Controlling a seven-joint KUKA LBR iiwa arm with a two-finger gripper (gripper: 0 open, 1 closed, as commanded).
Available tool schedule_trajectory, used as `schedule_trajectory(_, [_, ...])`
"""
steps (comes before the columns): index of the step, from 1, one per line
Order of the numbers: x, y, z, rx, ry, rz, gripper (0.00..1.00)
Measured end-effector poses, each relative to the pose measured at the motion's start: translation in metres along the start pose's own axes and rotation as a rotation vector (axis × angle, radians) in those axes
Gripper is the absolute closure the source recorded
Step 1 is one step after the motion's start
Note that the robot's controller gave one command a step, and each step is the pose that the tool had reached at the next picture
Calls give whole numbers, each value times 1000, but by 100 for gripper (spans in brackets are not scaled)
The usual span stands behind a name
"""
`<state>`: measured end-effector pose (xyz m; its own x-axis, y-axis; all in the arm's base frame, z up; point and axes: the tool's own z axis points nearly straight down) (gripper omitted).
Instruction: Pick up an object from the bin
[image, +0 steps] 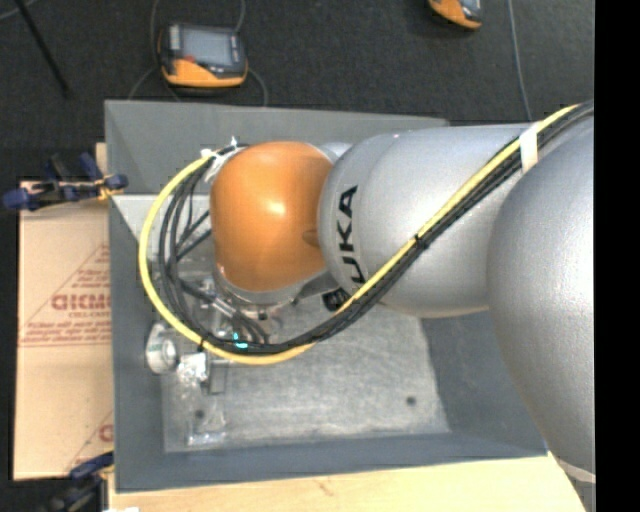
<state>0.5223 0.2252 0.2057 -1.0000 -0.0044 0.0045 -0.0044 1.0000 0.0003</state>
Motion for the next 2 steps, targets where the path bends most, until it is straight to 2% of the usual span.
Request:
schedule_trajectory(1, [-9, 2, 119, -6, -13, 89, 0])
schedule_trajectory(2, [8, -28, 104, -2, -7, 190, 0])
